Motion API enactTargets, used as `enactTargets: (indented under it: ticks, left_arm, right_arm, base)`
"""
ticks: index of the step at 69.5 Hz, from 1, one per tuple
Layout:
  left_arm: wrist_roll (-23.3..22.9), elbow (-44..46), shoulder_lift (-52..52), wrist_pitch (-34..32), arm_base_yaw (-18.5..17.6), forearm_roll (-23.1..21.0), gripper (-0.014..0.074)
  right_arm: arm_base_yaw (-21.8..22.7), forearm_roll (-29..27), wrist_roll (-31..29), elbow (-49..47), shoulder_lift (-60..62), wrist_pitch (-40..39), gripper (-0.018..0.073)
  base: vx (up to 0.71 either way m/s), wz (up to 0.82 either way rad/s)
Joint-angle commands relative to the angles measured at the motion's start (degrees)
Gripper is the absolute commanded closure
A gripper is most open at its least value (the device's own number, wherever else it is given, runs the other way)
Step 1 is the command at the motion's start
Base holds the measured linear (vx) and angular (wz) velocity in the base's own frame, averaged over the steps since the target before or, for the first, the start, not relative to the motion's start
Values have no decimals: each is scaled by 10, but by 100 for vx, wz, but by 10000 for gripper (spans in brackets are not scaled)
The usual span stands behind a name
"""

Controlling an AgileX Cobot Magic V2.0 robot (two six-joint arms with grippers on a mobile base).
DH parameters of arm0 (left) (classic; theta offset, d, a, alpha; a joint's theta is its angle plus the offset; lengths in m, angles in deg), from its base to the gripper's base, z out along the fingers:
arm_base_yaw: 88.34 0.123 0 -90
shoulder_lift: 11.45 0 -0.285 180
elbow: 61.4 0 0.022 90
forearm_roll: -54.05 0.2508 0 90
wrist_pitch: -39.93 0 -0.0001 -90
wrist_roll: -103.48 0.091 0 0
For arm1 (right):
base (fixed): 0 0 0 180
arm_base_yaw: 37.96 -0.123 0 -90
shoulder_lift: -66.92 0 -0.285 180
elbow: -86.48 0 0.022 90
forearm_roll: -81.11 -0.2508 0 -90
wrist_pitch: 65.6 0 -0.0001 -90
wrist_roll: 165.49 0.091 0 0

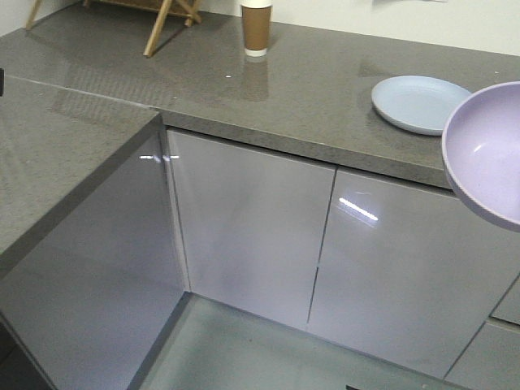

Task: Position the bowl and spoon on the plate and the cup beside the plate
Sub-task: 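Turn the base toward the counter with the light blue plate, then drive toward the plate holding the spoon and bowl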

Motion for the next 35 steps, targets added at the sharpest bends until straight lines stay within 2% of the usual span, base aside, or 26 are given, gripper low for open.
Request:
enactTargets:
  ticks: [1, 35]
  left_arm:
    - [-2, 13, -12, -31, -4, 4, 603]
    - [-2, 13, -12, -31, -4, 4, 603]
  right_arm:
    - [2, 8, -2, -17, 6, -35, 565]
    - [2, 8, -2, -17, 6, -33, 565]
  base:
    - [4, -28]
    - [6, -28]
